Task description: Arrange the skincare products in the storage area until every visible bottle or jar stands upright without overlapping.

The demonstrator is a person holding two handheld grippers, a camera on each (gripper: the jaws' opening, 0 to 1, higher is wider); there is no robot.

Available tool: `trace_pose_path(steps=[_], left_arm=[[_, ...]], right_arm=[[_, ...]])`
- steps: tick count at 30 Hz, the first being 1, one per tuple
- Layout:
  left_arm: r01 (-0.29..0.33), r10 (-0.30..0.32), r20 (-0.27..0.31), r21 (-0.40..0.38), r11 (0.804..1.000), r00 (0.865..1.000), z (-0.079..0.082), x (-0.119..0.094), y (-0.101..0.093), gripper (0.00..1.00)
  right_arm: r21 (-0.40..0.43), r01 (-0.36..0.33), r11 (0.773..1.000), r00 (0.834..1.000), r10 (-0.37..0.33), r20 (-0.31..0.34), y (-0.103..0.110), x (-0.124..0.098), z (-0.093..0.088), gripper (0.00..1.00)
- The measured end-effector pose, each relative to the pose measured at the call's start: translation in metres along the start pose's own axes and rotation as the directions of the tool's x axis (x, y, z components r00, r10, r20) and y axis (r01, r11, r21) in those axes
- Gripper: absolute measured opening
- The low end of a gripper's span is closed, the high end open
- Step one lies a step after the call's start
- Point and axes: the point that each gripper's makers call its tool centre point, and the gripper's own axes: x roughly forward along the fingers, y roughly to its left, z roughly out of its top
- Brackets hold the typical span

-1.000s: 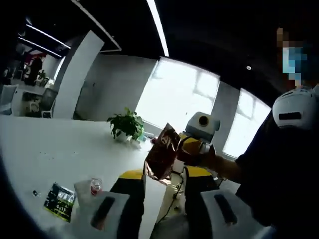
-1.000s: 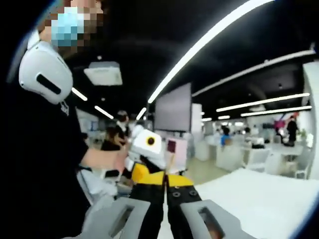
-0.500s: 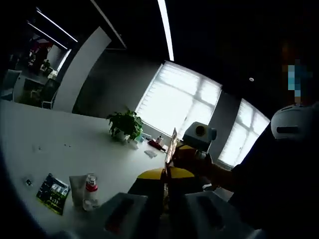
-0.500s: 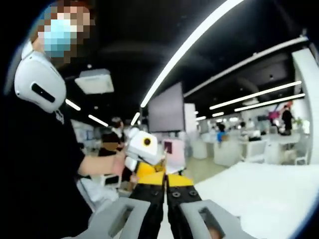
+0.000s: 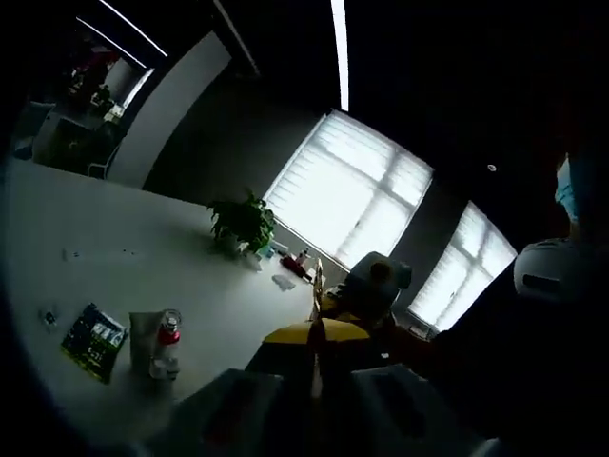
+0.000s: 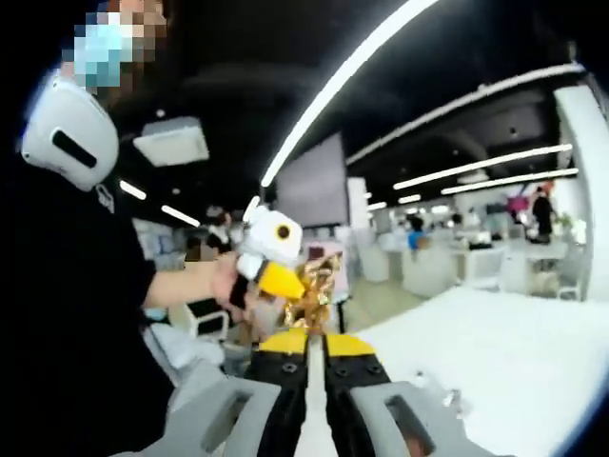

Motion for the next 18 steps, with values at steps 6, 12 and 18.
trace_pose_path(steps=[6, 12, 18], left_arm=[[-0.024, 0.027, -0.132, 0.028, 0.999, 0.991, -0.016, -0.003, 0.0, 0.04], [0.007, 0.003, -0.244, 0.039, 0.999, 0.97, -0.038, -0.001, -0.013, 0.04], [0.015, -0.002, -0.281, 0.043, 0.999, 0.96, -0.044, -0.01, -0.013, 0.04]], right_arm=[[0.098, -0.068, 0.993, 0.995, 0.06, 0.081, 0.007, 0.002, 0.017, 0.18], [0.134, -0.131, 0.982, 0.989, 0.12, 0.084, 0.016, 0.01, 0.018, 0.18], [0.128, -0.144, 0.981, 0.988, 0.134, 0.082, 0.024, 0.014, 0.009, 0.04]])
